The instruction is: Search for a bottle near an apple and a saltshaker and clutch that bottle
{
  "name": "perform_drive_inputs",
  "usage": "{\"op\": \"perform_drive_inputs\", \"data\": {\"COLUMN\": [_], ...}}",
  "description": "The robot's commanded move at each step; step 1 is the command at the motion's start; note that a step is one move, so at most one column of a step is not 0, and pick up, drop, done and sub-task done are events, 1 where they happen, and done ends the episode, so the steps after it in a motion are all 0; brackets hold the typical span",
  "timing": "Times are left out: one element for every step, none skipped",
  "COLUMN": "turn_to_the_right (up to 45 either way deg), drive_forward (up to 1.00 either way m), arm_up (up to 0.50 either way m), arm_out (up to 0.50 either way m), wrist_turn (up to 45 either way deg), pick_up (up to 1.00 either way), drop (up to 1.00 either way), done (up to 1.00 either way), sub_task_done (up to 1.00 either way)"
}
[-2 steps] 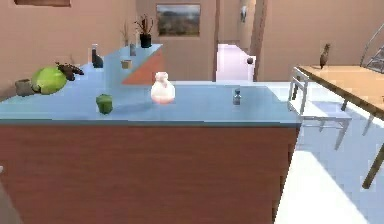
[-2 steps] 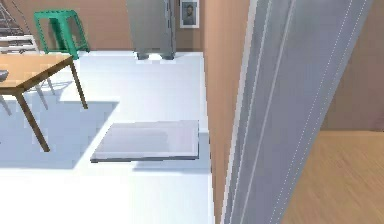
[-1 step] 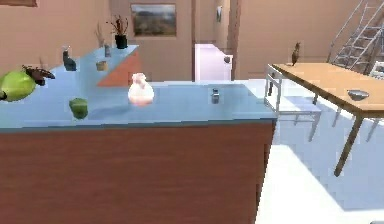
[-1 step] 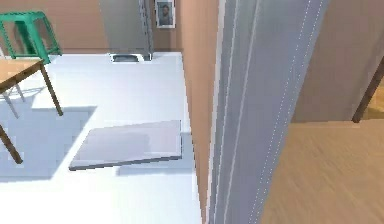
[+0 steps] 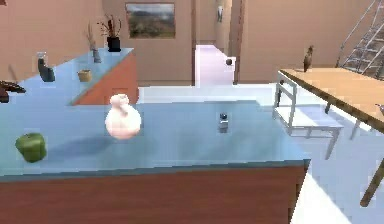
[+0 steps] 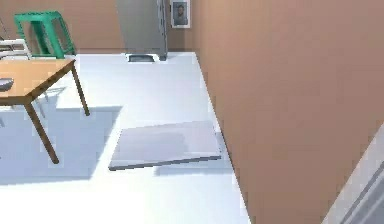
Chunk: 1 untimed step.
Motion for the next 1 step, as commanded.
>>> {"op": "perform_drive_inputs", "data": {"turn_to_the_right": [-45.0], "drive_forward": [0.0], "arm_up": [0.0], "arm_out": [0.0], "wrist_turn": [0.0], "pick_up": [0.0], "drop": [0.0], "done": [0.0], "sub_task_done": [0.0]}}
